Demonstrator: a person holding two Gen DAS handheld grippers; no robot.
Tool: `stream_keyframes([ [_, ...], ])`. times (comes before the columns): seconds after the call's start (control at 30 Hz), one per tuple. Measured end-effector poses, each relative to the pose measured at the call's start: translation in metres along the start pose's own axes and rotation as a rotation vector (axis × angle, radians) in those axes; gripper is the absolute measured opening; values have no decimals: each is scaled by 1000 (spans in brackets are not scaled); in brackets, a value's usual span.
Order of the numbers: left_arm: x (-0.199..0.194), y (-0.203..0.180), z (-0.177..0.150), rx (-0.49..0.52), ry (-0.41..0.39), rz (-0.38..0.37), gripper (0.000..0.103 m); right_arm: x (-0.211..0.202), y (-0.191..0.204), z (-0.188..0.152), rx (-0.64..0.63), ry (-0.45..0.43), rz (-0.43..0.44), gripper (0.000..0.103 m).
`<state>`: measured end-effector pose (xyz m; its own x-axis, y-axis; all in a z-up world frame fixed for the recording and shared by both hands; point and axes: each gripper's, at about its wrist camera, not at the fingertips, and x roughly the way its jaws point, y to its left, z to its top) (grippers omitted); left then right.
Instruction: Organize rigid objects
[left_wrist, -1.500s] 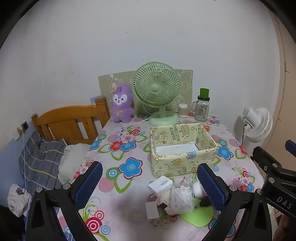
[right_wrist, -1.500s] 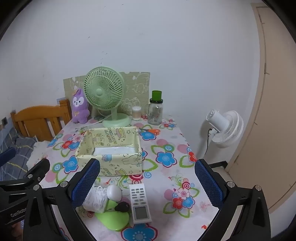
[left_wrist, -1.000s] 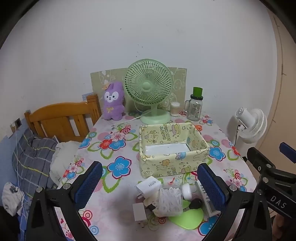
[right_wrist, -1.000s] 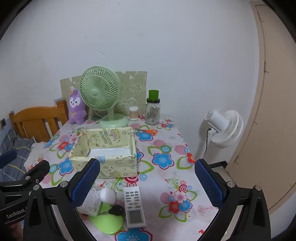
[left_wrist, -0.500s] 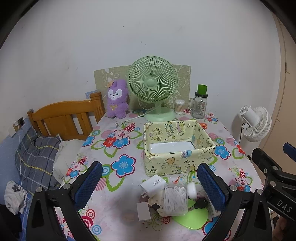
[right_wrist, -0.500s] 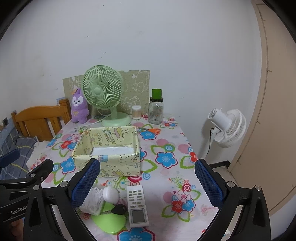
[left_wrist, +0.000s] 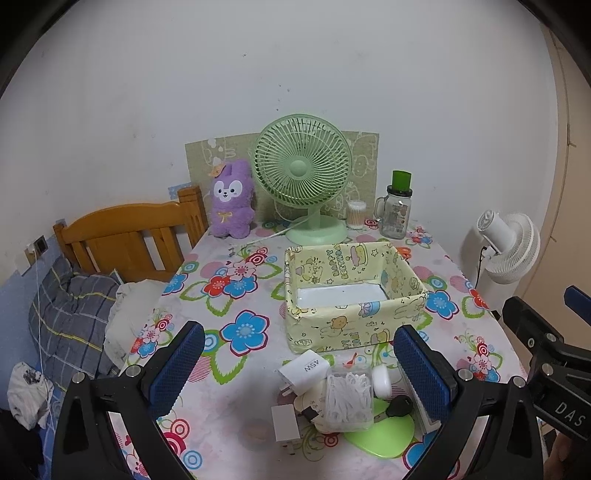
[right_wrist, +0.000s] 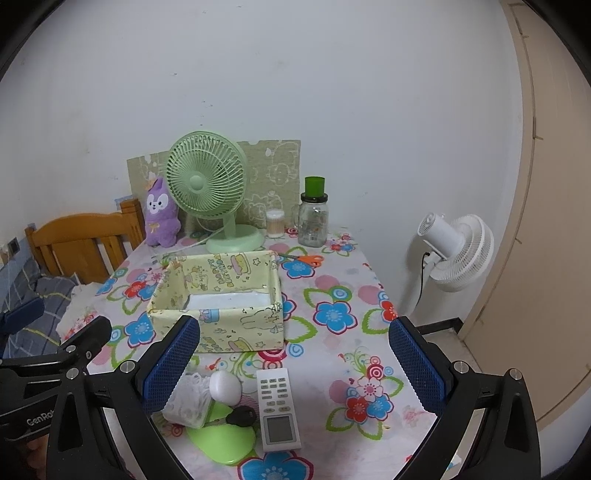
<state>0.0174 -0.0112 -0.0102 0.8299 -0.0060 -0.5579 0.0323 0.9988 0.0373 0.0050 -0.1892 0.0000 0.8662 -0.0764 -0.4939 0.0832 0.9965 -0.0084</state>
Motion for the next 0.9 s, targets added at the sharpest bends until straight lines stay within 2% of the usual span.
stream_keyframes([
  [0.9, -3, -3, 2, 1, -2, -4, 103, -5, -2, 1, 6, -8, -1, 103],
])
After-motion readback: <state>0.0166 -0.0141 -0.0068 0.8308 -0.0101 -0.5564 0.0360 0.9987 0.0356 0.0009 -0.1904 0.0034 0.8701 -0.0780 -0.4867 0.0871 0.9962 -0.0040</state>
